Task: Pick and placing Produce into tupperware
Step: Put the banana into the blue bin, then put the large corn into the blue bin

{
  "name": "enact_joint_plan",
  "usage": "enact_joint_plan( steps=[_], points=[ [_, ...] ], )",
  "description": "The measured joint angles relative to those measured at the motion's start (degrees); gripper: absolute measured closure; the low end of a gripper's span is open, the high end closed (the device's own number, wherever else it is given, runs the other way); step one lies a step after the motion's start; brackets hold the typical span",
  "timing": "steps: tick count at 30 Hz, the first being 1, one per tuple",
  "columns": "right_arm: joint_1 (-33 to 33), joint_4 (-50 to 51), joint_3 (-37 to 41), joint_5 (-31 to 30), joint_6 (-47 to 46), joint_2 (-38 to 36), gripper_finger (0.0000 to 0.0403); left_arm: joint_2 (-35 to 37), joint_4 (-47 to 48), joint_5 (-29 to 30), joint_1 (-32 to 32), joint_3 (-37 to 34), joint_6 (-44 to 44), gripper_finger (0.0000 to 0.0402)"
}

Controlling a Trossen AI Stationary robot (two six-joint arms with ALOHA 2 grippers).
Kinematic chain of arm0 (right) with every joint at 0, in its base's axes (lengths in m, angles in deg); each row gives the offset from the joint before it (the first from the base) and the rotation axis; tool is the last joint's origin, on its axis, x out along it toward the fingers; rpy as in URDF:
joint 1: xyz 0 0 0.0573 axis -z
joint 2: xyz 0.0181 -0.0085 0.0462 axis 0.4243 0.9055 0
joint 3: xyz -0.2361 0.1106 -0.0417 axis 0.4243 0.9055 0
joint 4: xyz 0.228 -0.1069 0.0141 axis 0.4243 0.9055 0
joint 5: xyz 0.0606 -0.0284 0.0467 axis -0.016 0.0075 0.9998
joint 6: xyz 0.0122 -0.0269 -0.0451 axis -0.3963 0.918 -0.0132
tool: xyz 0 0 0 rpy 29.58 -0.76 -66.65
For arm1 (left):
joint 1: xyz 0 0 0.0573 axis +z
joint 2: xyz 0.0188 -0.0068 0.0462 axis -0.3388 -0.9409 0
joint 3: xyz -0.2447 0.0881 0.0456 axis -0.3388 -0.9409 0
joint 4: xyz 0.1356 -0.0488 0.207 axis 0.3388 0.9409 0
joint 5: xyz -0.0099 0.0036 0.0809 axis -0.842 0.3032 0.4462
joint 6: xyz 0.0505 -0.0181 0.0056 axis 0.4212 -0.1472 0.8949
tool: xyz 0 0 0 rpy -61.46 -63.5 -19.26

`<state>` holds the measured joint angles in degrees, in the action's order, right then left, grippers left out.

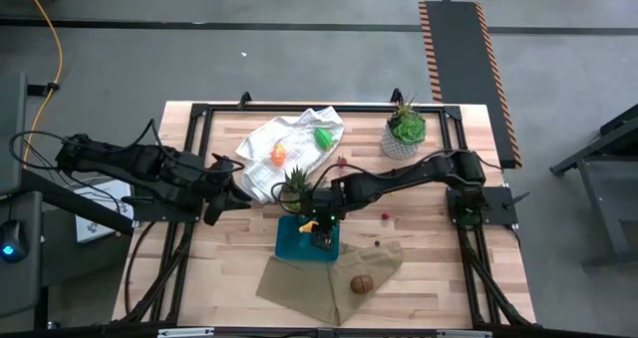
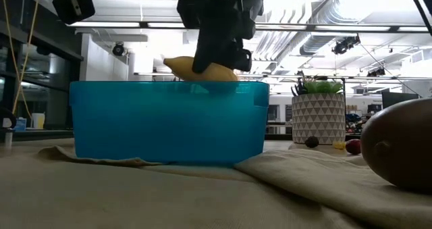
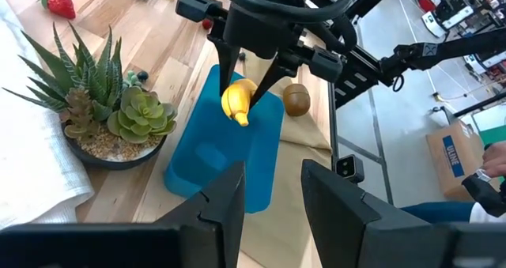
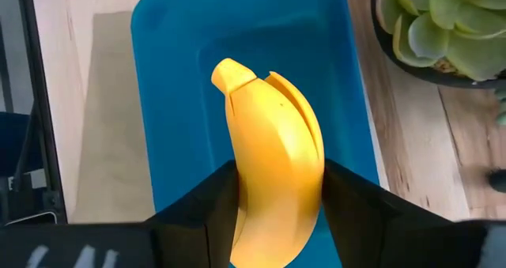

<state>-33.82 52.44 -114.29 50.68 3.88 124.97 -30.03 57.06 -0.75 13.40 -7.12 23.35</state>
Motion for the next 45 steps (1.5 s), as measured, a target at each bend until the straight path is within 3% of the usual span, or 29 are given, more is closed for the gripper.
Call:
enact_joint_plan(
  steps=[25,35,45],
  points=[
    [-0.72,-1.2,0.0,0.5,-3.05,3.1,0.0249,0.0,0.3,-0.59,0.0,0.0,0.33,0.0286],
    [-0.72,-0.87,0.0,0.17,-3.09,3.1,0.0208,0.0,1.28,-0.59,-0.01,0.0,0.34,0.0286],
    [-0.1,-0.54,0.0,-1.91,-3.22,2.86,0.0206,0.01,1.28,-0.58,-0.01,0.0,0.33,0.0286]
  ],
)
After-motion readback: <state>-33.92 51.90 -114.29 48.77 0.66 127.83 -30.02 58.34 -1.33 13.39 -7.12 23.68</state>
